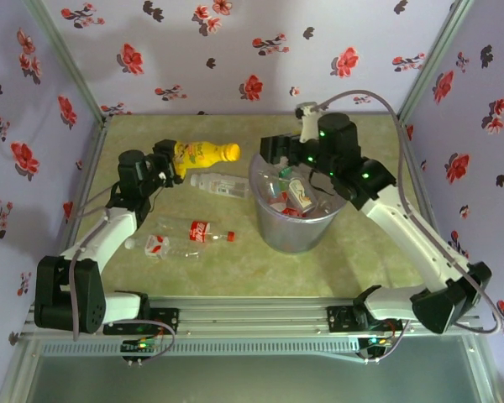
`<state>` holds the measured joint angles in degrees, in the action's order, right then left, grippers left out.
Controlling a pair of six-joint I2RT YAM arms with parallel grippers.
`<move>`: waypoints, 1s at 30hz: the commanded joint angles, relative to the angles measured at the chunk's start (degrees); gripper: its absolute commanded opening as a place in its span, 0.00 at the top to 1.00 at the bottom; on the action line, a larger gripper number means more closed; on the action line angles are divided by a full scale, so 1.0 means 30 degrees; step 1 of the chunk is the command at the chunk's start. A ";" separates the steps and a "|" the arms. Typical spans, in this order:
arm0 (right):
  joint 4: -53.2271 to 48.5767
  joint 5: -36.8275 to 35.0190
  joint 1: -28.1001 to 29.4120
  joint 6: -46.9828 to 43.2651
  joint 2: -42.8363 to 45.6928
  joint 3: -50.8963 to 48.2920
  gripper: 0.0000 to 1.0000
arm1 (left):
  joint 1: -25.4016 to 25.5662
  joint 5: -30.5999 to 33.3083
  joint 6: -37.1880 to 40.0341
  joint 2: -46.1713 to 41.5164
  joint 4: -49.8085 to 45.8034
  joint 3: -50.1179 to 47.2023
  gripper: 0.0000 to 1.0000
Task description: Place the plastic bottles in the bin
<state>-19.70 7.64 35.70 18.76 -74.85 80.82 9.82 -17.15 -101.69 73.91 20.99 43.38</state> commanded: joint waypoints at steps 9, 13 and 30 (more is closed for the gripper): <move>0.9005 -0.0584 0.2708 0.1347 -0.3698 0.0950 0.03 | 0.2093 0.3161 -0.7377 0.0505 0.4736 -0.0470 1.00; 1.1085 -0.0932 0.3062 0.1876 -0.5186 0.1193 0.03 | 0.2538 0.3574 -0.8124 0.0996 0.5457 -0.0365 1.00; 1.4368 -0.1288 0.3431 0.3932 -0.8446 0.1615 0.16 | 0.2943 0.4726 -0.9570 0.1887 0.6693 0.0100 1.00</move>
<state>19.57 4.58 45.45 28.99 -99.13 84.09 18.06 -3.49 -119.74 78.63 37.30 41.85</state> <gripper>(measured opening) 0.849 0.667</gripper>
